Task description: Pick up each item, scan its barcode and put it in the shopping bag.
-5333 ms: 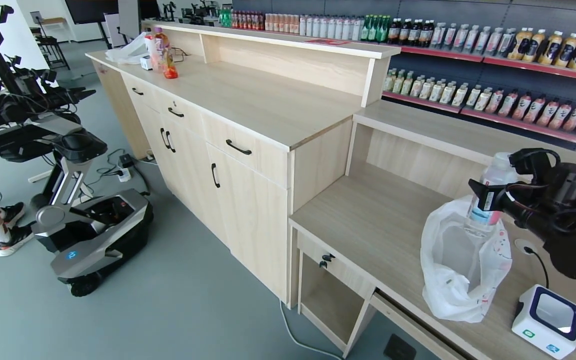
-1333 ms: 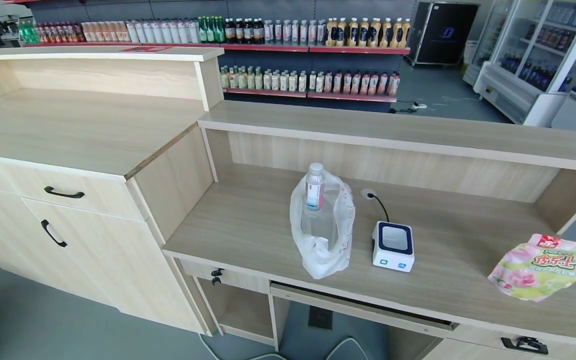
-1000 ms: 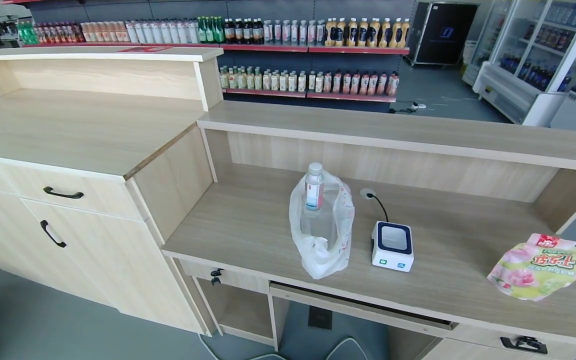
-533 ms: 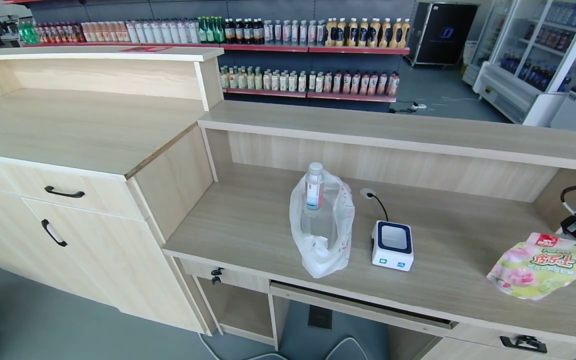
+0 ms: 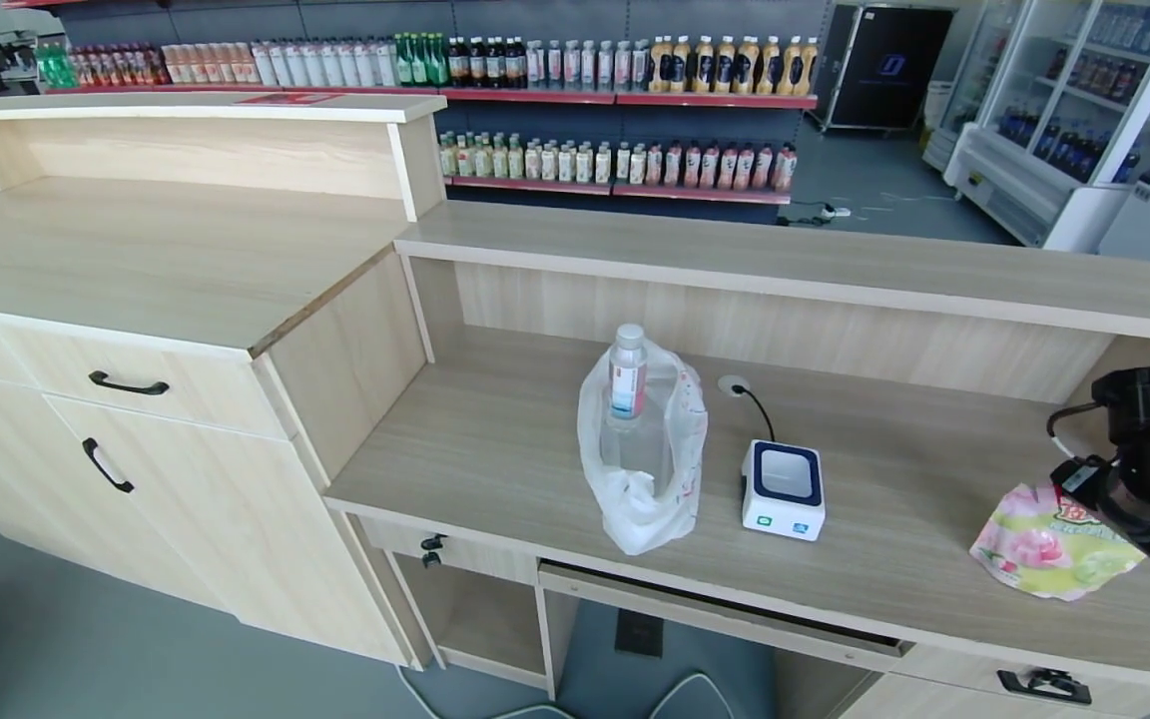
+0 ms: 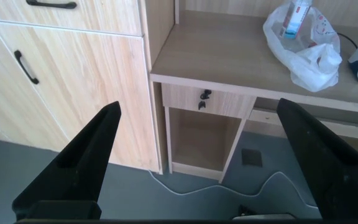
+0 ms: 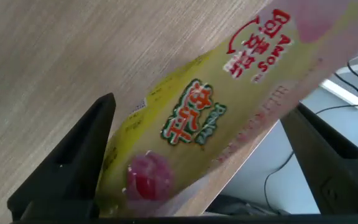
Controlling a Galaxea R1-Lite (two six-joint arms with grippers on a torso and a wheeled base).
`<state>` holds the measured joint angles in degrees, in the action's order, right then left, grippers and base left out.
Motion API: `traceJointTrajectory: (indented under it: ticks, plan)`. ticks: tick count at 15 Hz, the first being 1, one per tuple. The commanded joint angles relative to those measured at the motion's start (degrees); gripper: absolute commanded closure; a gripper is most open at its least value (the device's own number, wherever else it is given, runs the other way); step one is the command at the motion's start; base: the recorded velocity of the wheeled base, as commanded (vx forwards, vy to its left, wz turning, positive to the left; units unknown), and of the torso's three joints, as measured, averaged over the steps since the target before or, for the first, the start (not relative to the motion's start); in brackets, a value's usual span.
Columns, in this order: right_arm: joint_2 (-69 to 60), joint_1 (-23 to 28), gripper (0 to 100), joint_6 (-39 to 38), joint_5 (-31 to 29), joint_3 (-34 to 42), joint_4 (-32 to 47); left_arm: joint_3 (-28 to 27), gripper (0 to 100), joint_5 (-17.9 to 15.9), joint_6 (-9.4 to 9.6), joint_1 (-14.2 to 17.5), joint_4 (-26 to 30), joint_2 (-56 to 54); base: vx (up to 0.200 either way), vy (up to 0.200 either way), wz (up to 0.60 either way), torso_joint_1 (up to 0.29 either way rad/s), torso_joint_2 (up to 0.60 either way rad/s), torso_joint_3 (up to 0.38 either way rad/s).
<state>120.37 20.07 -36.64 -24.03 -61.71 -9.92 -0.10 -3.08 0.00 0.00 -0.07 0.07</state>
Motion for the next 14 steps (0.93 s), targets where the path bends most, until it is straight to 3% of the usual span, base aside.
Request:
traceJointTrajectory:
  ticks: [1,3,8,9,14]
  plan:
    - [4.0,-1.3,0,0.0,0.2,-0.2,-2.4,0.0,0,0.0,0.0,0.0,0.0,0.0,0.0,0.0,0.0,0.0,0.0,0.0]
    - [5.7,-2.4,0,0.4,1.1,-0.2,-6.4,0.0,0,0.0,0.0,0.0,0.0,0.0,0.0,0.0,0.0,0.0,0.0,0.0]
    - [6.5,-3.0,0,1.8,1.1,0.1,-6.7,0.0,0,0.0,0.0,0.0,0.0,0.0,0.0,0.0,0.0,0.0,0.0,0.0]
    - [6.5,-3.0,100,2.4,1.1,0.1,-6.7,0.0,0,0.0,0.0,0.0,0.0,0.0,0.0,0.0,0.0,0.0,0.0,0.0]
    - [5.5,-3.5,100,9.6,-1.7,1.2,-6.8,0.0,0,0.0,0.0,0.0,0.0,0.0,0.0,0.0,0.0,0.0,0.0,0.0]
